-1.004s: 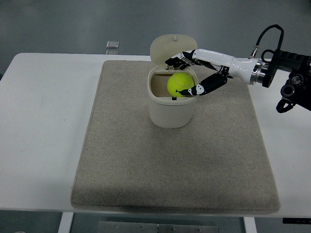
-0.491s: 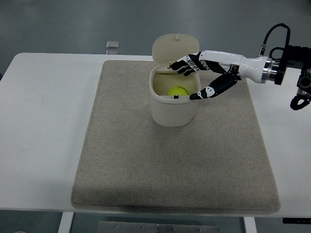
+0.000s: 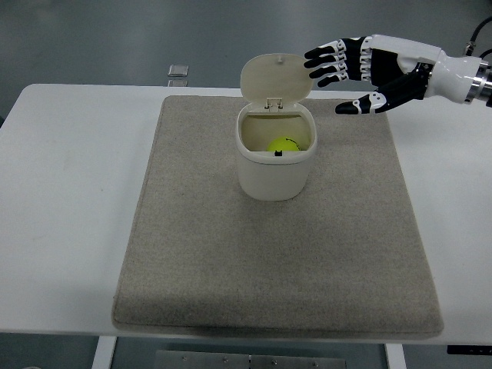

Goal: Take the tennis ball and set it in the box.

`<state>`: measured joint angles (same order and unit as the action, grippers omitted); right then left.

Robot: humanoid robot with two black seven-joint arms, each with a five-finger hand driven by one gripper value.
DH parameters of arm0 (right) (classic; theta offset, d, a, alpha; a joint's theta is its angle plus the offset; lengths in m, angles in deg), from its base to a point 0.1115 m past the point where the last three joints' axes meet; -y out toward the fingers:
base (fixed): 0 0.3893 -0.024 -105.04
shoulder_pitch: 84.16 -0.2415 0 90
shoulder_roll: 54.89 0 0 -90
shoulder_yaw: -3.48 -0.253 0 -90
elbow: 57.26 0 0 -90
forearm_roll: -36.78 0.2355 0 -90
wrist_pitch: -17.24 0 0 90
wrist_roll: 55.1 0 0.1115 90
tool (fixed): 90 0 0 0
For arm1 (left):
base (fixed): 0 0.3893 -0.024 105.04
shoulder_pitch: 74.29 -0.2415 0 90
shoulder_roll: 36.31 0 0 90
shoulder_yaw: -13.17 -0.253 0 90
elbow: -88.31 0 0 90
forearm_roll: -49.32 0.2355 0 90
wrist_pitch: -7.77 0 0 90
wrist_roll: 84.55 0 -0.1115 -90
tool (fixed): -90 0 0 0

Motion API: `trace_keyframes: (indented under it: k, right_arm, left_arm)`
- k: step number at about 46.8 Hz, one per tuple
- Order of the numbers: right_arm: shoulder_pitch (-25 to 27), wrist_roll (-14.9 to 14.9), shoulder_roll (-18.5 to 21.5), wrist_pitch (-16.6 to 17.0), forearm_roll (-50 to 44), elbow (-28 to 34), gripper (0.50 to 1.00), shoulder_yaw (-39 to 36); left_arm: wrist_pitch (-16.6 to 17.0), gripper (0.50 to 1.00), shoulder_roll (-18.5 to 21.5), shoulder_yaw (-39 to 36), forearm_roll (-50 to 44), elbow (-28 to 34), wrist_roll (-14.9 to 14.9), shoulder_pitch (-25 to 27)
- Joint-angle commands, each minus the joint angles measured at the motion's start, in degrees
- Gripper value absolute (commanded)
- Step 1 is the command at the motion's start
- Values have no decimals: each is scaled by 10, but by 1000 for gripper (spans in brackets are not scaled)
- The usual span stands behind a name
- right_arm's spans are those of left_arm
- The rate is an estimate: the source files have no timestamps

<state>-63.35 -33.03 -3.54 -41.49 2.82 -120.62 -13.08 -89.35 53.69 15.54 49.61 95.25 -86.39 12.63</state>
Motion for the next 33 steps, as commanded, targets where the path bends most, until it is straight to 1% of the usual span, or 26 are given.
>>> trace_keyframes:
  k: [1,8,13,18,26,33]
  right_arm:
    - [8,0,2,-15,37,14,860,0]
    - [31,0,6,-36,67,28,860,-2]
    - [44,0,10,-58,78,35,860,-2]
    - [60,0,14,-80,121,41,860,-2]
    - [83,-2,37,-123,168,59,860,-1]
    - [102,-26,55,-150,214,71,858,-1]
  left_arm:
    - [0,996,0,0,0,0,0,0]
    - [0,996,0,0,0,0,0,0]
    - [0,996,0,0,0,0,0,0]
    - [0,996,0,0,0,0,0,0]
    - [0,996,0,0,0,0,0,0]
    - [0,996,0,0,0,0,0,0]
